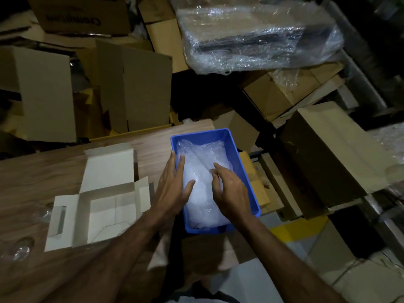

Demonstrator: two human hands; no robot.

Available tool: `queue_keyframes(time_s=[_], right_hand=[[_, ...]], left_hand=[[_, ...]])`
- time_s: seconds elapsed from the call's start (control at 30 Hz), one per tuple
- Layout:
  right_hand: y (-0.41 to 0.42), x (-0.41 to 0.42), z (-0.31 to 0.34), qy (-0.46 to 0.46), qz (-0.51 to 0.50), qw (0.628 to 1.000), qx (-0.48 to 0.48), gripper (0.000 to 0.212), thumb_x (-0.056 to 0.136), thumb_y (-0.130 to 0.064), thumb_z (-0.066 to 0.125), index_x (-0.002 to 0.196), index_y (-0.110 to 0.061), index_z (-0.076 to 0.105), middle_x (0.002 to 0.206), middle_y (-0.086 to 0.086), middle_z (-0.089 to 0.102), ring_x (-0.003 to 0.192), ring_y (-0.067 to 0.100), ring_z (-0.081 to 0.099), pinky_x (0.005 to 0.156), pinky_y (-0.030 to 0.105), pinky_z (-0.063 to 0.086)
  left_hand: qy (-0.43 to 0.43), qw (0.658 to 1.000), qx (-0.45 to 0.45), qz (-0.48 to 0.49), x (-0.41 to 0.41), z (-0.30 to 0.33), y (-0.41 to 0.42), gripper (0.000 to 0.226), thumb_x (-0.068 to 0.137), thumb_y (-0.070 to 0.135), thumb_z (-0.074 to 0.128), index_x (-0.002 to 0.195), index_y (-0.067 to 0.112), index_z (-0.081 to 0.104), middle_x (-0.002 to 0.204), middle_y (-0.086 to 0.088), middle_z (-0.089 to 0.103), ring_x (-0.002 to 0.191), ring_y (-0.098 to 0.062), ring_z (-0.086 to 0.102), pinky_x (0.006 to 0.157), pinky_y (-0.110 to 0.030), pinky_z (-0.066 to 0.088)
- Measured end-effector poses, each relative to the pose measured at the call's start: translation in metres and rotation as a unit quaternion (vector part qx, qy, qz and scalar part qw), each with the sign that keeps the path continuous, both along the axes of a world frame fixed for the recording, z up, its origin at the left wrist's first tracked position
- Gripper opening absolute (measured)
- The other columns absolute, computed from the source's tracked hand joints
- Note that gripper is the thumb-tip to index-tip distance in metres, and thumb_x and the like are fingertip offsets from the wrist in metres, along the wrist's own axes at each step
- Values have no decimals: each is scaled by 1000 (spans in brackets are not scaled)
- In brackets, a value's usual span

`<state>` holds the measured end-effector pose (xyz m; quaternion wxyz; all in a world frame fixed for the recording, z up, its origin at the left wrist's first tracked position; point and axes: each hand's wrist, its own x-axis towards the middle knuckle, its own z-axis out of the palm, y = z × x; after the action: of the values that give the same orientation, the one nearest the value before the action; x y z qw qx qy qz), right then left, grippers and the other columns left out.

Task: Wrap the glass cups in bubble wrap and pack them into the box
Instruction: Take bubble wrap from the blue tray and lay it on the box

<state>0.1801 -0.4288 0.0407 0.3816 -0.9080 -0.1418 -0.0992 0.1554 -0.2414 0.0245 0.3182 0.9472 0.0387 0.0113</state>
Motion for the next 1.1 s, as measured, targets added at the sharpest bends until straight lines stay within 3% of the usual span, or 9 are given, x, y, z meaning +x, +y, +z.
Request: queue_keyframes(time_s=[0.27, 0.43, 0.5, 0.6, 0.67, 0.73, 0.83, 0.97, 1.1], right_hand=[[23, -3, 74, -65, 137, 988, 40, 25, 106, -15, 50, 129, -14, 61, 114, -3, 72, 97, 8, 68, 81, 25, 55], [62, -10, 123, -52, 195, 969, 143, 13, 107, -14, 45, 106, -14, 58, 84, -11, 65, 65, 6, 60, 59, 24, 43], [83, -14, 136, -18, 224, 950, 216, 16, 108, -18, 41, 103, -16, 55, 90, -3, 68, 75, 15, 67, 65, 38, 53], [117, -19, 148, 61, 216, 900, 373, 15, 107, -19, 39, 104, -24, 53, 104, 8, 71, 93, 32, 72, 81, 54, 59], [132, -20, 156, 73, 170, 885, 427, 15, 106, -9, 41, 105, -21, 50, 90, -13, 68, 81, 11, 67, 76, 31, 58], [142, -14, 158, 84, 131, 871, 466, 22, 103, 4, 42, 107, -16, 47, 79, -21, 61, 69, 0, 56, 66, 17, 48], [148, -3, 155, 94, 111, 867, 476, 31, 98, 6, 49, 116, -20, 51, 112, 11, 62, 96, 20, 59, 84, 39, 48], [141, 13, 143, 97, 119, 904, 400, 31, 99, 11, 42, 109, -13, 58, 106, 2, 64, 94, 12, 65, 83, 40, 57], [139, 11, 132, 177, 121, 926, 311, 35, 97, 17, 37, 89, 7, 70, 81, -4, 68, 76, -7, 66, 69, 11, 52]], left_hand=[[-100, 989, -107, 28, -4, 54, 20, 84, 100, 45, 54, 158, 32, -5, 169, 9, -13, 141, 22, -15, 107, 4, -3], [-103, 975, -171, 93, -12, 60, 53, 106, 88, 55, 68, 160, 34, -7, 169, 13, -9, 154, -9, 14, 118, -24, 22], [-70, 933, -310, 167, -15, 65, 61, 117, 82, 51, 77, 160, 32, -8, 169, 8, 2, 150, -18, 27, 111, -30, 34], [20, 788, -571, 230, -21, 66, 69, 126, 73, 55, 83, 162, 27, -1, 163, -2, 26, 147, -24, 36, 108, -36, 39], [68, 713, -663, 218, -29, 54, 76, 124, 63, 63, 86, 160, 28, 17, 157, -5, 42, 140, -26, 46, 115, -45, 37], [97, 688, -691, 201, -39, 53, 80, 103, 70, 64, 83, 154, 24, 38, 147, -9, 55, 135, -29, 54, 118, -52, 35], [63, 658, -726, 191, -48, 65, 85, 70, 86, 51, 74, 140, 11, 56, 138, -14, 62, 130, -31, 58, 117, -50, 37], [-14, 720, -646, 254, -68, 80, 129, 75, 75, 48, 86, 136, 13, 60, 125, -10, 70, 110, -32, 65, 104, -51, 46], [-44, 800, -518, 298, -93, 91, 162, 40, 79, 42, 83, 111, 29, 62, 112, -9, 68, 99, -29, 66, 82, -43, 58]])
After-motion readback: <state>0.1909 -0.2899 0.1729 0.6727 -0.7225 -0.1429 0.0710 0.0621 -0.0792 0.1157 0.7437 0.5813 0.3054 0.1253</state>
